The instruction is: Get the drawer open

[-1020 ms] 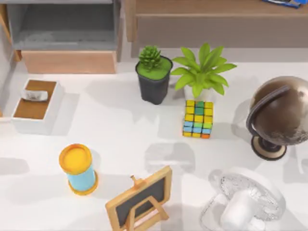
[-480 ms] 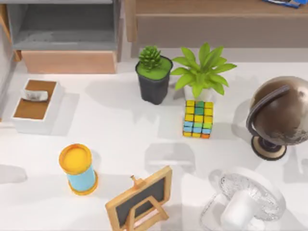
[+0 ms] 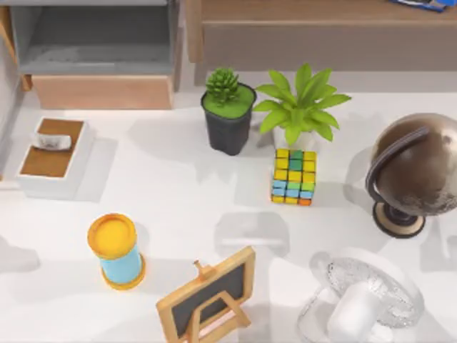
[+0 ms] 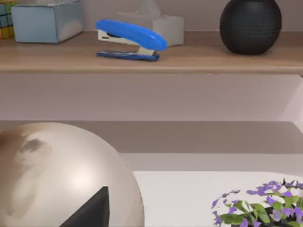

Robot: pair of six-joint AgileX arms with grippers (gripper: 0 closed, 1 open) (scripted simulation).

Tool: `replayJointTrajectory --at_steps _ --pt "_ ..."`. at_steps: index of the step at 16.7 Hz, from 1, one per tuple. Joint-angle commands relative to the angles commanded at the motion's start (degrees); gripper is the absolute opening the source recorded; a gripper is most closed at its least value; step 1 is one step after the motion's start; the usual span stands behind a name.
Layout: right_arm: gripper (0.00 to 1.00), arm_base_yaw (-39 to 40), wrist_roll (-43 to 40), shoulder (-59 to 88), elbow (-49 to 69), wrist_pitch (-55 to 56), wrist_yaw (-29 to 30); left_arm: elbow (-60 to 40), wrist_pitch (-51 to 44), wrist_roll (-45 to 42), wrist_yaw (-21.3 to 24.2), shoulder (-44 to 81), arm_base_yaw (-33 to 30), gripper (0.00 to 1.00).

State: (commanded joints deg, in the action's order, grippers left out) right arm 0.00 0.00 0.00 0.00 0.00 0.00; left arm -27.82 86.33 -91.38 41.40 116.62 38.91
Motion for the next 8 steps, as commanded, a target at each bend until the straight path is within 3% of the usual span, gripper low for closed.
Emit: replayJointTrajectory --at_steps 2,8 --pt "1.00 0.00 0.00 0.00 0.00 0.00 0.00 0.00 0.00 0.00 0.00 0.00 0.00 0.98" --pt "1.00 0.00 0.00 0.00 0.00 0.00 0.00 0.00 0.00 0.00 0.00 0.00 0.00 1.00"
